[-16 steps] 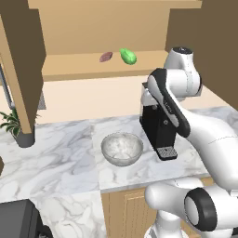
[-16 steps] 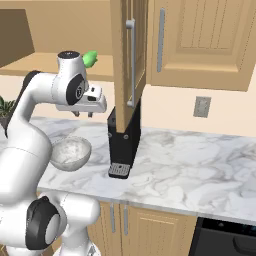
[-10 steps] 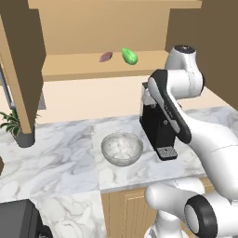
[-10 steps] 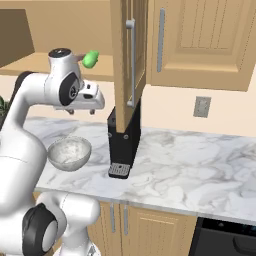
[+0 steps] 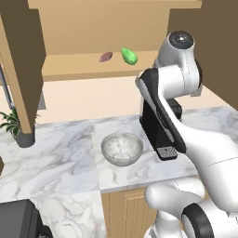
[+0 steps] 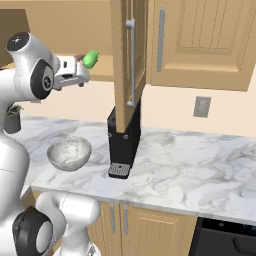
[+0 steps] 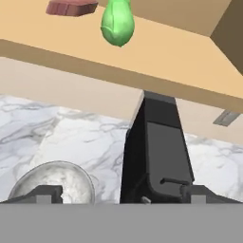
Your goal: Pick the corn from the cabinet and place it in the bowl. Then pick the bowl and place it in the sink. Then turn on the sink facuet.
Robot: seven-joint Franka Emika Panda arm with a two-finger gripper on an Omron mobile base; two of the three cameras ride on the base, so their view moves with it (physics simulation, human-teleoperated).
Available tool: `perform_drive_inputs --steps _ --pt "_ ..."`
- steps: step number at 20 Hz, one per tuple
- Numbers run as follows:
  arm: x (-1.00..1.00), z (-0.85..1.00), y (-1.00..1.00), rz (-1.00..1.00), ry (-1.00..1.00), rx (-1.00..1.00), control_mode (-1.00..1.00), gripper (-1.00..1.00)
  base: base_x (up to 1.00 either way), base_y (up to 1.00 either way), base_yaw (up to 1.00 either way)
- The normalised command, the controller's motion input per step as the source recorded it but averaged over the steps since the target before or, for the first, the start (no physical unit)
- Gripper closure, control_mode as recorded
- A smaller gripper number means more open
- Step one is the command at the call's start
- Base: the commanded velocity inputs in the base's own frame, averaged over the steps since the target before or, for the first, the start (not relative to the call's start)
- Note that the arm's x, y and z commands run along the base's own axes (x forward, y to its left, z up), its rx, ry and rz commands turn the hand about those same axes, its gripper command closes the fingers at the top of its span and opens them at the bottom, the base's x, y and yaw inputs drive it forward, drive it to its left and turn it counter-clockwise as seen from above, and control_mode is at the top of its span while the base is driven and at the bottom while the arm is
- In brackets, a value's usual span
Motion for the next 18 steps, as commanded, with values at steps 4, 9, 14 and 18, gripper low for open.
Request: perform_drive_inputs --steps 4,9,14,18 --pt "0.51 0.79 0.01 0.0 -0.09 0.01 -1.0 -1.0 0.0 0.0 0.0" --pt "0.63 0.18 -0.04 0.0 -0.01 0.17 -1.0 -1.0 0.0 0.0 0.0" --pt "0.65 0.04 0.0 -0.04 0.0 0.08 -1.0 -1.0 0.0 0.0 0.0" --pt "0.79 0.0 0.01 -0.05 0.0 0.0 -1.0 -1.0 0.0 0.0 0.0"
